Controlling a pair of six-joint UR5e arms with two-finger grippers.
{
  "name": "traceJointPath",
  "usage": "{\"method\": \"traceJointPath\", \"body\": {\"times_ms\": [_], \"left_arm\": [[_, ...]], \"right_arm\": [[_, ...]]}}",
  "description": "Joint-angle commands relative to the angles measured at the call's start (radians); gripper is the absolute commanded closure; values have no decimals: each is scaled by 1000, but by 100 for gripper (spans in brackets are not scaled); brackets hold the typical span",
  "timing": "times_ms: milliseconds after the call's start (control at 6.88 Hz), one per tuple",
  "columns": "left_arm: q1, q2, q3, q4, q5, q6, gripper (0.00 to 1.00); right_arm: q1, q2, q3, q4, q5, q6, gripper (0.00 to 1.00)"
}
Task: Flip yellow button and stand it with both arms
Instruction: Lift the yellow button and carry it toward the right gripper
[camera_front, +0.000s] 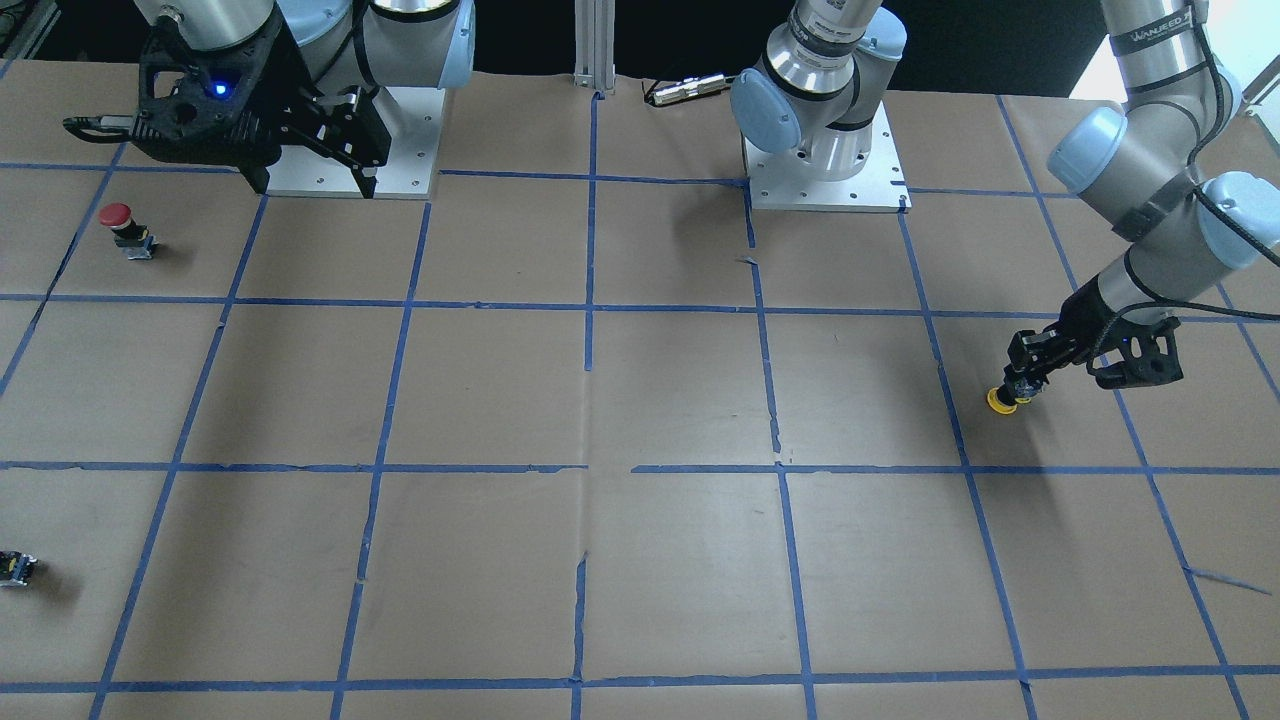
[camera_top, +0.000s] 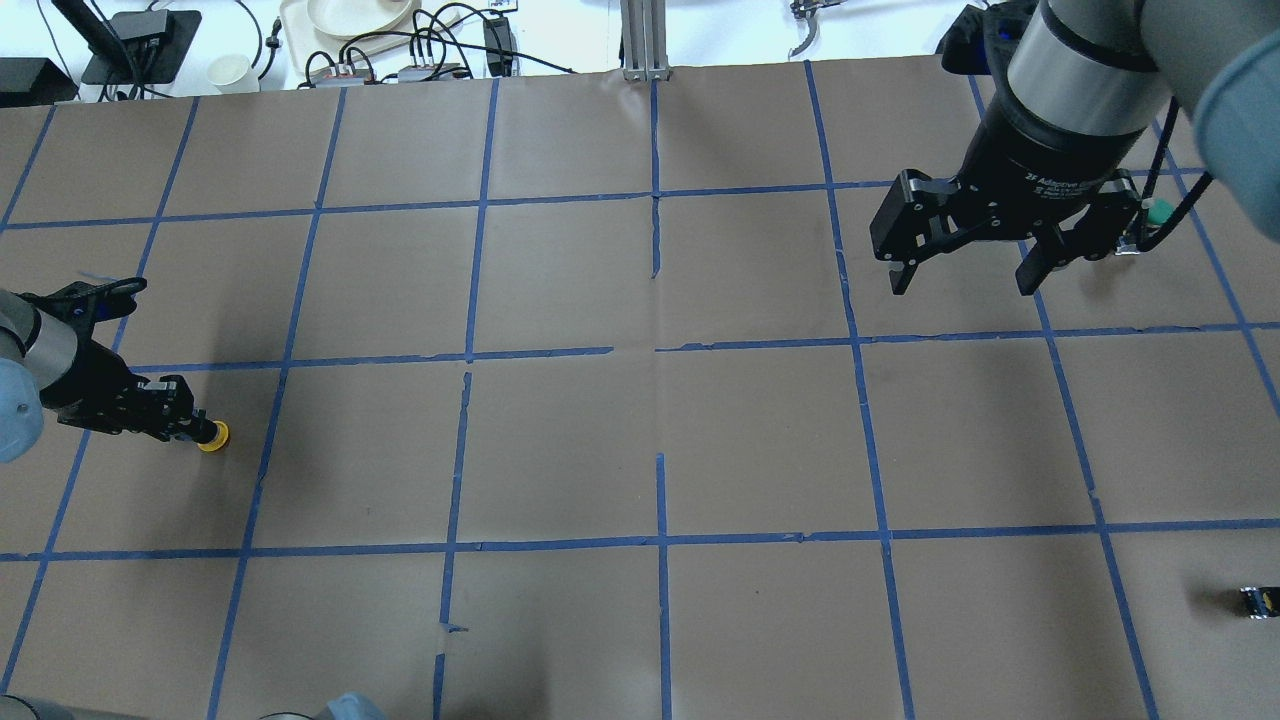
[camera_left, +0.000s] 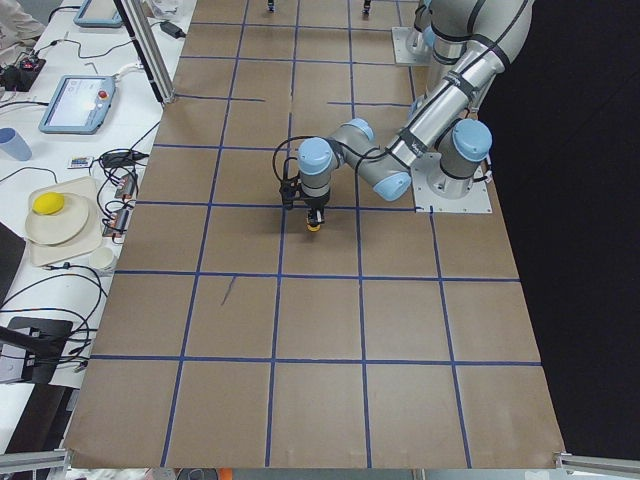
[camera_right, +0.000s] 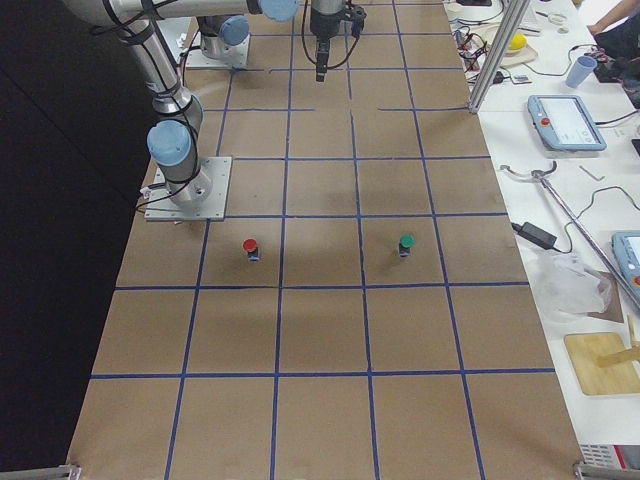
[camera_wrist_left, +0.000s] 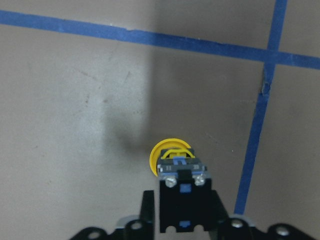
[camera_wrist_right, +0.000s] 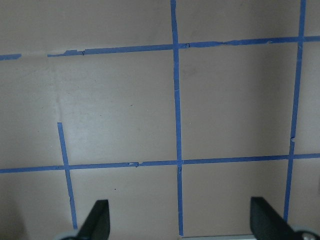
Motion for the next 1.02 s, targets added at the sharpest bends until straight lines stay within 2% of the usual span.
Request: {"method": "traceJointPath", "body": {"times_ms": [0,145,291,436,727,873], "left_arm": [[-62,20,26,-52,-128,51,98],[-131,40,43,-168,-255,70,98],[-177,62,35,-266,-516,73,98],[-254,57,11,-289,-684,79,98],[-386,43,2,-289,-1019,46,98],[-464,45,-3,-287,-1160,33,99]], "right_arm": [[-1,3,2,-11,7,19,0],[-1,0,-4,-11,7,83,0],[1,-7,-13,-8,9,135,0],[2,-8,-13,0,4,184,0],[-1,2,-4,0,16,507,0],[-5,5,-4,3,148,563,0]]}}
